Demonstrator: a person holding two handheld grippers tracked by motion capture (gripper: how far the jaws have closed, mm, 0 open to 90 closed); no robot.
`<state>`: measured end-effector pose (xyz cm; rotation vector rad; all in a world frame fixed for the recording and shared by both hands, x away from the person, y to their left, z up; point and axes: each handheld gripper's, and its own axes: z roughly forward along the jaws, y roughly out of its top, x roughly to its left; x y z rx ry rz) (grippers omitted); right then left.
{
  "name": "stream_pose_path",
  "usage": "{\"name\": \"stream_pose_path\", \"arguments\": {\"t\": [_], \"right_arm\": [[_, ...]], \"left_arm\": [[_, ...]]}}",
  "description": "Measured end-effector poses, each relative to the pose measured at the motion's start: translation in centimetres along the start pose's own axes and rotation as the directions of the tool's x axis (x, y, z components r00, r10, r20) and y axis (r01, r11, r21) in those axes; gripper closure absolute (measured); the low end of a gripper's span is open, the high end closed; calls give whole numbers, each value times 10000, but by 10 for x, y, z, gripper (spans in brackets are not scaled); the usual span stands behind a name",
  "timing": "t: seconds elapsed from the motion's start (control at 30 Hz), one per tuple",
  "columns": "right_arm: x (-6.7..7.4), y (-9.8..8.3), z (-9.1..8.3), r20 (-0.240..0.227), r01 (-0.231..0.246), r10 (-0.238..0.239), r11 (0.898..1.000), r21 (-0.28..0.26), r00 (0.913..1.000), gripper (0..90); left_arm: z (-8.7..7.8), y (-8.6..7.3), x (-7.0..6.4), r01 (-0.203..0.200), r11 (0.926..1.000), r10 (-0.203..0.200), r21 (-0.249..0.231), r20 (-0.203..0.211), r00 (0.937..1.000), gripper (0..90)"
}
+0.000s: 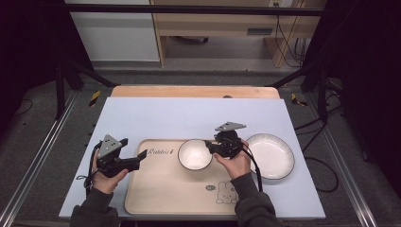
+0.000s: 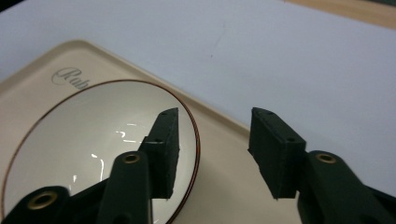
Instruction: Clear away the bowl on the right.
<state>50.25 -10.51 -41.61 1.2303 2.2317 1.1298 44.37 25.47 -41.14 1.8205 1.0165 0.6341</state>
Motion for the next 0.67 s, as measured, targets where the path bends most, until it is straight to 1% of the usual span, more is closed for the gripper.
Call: {"name": "stream_pose_path", "arguments": {"t": [0.1,0.17,0.2,0.27,0.33,0.43,0.5,0.57,0.6,0.67], "right_arm": [[0,1,-11,52,179,-176,9982,-575,9998,419],[0,1,-16,124,189,-179,9965,-813,9998,362],[-1,1,-19,134,202,-190,9947,-1010,9997,315],[-2,1,-23,59,89,-82,9923,-1239,9999,273],[-4,0,-27,68,83,-74,9882,-1526,9999,239],[-7,-1,-33,-27,-34,30,9835,-1808,10000,199],[-9,-2,-37,-50,5,-15,9813,-1926,10000,184],[-11,-4,-41,-12,-52,50,9793,-2026,10000,172],[-12,-4,-43,-17,27,-31,9775,-2109,10000,168],[-13,-6,-46,-56,38,-52,9751,-2218,10000,168]], "left_arm": [[0,0,0,12,10000,-12,-4,2,10000,154],[0,0,0,6,10000,-6,-1,8,10000,153],[0,0,0,5,10000,-5,0,11,10000,153],[0,0,0,10,10000,-10,1,13,10000,152],[0,0,0,24,10000,-24,-12,11,10000,151],[-1,0,1,73,10000,-73,-25,-15,10000,148],[-1,0,2,106,9999,-106,-70,-47,9999,147],[-2,0,3,142,9999,-142,-67,-52,9999,145],[-2,0,4,165,9998,-166,-73,-66,9998,145],[-2,0,5,191,9998,-192,-82,-86,9998,143]]}}
